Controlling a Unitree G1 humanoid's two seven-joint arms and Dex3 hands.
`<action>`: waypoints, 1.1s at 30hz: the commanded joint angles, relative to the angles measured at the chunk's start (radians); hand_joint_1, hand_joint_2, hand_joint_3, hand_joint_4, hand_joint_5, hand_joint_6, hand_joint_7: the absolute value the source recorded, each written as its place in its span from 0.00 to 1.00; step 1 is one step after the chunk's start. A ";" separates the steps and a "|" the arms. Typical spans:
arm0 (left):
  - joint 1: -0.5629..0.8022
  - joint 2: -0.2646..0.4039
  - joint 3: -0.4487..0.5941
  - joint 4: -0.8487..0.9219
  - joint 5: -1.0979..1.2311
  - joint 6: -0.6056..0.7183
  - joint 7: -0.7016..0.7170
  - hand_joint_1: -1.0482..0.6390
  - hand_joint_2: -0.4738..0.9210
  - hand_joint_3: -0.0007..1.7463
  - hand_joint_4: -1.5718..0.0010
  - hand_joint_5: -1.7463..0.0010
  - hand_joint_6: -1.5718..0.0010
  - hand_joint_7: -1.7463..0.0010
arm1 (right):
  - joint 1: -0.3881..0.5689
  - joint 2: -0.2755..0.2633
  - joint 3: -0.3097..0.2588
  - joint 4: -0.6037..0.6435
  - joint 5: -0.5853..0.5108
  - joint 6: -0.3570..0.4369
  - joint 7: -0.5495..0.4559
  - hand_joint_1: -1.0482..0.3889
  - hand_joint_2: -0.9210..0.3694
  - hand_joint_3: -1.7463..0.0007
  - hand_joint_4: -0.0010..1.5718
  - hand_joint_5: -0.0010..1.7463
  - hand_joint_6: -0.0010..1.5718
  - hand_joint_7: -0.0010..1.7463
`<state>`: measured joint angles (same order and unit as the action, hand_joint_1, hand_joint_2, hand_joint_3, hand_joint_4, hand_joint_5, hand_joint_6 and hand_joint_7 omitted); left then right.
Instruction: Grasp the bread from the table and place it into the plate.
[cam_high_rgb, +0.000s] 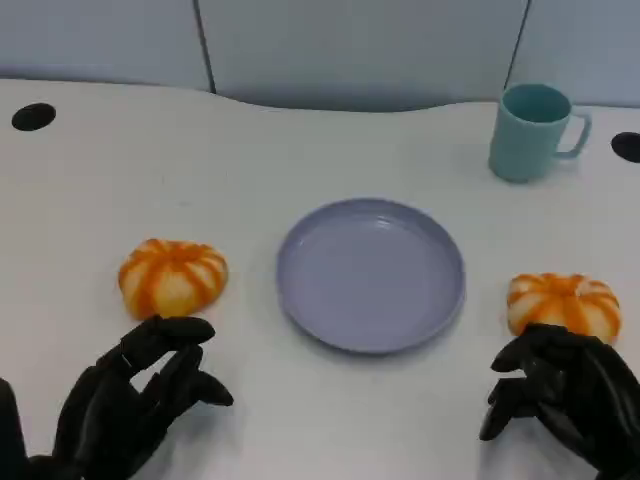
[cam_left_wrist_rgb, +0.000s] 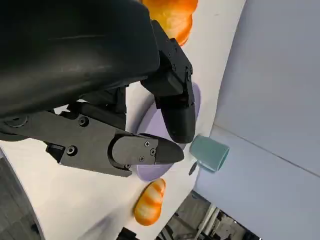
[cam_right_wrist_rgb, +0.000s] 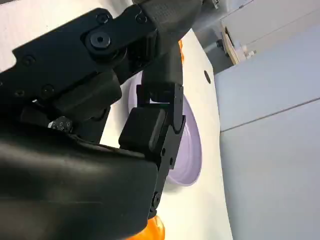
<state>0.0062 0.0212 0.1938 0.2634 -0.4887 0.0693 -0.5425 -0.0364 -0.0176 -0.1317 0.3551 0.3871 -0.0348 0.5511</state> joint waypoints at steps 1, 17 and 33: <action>-0.002 0.015 0.005 -0.006 0.006 0.006 0.011 0.35 1.00 0.15 0.63 0.12 0.68 0.34 | 0.004 -0.013 -0.009 -0.003 0.008 0.005 0.007 0.07 0.11 1.00 0.93 0.43 0.80 0.40; -0.009 0.012 0.004 0.007 0.026 -0.013 0.026 0.33 1.00 0.14 0.63 0.12 0.68 0.34 | -0.005 -0.022 -0.009 0.013 -0.007 -0.001 0.001 0.07 0.11 1.00 0.91 0.47 0.79 0.42; -0.011 0.013 -0.021 0.075 0.206 -0.362 0.050 0.35 1.00 0.15 0.65 0.18 0.61 0.56 | -0.005 -0.014 -0.003 0.021 -0.015 -0.024 0.003 0.07 0.10 1.00 0.90 0.48 0.79 0.42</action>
<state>0.0019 0.0215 0.1742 0.3189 -0.3217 -0.2037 -0.5143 -0.0371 -0.0235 -0.1303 0.3696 0.3734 -0.0419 0.5515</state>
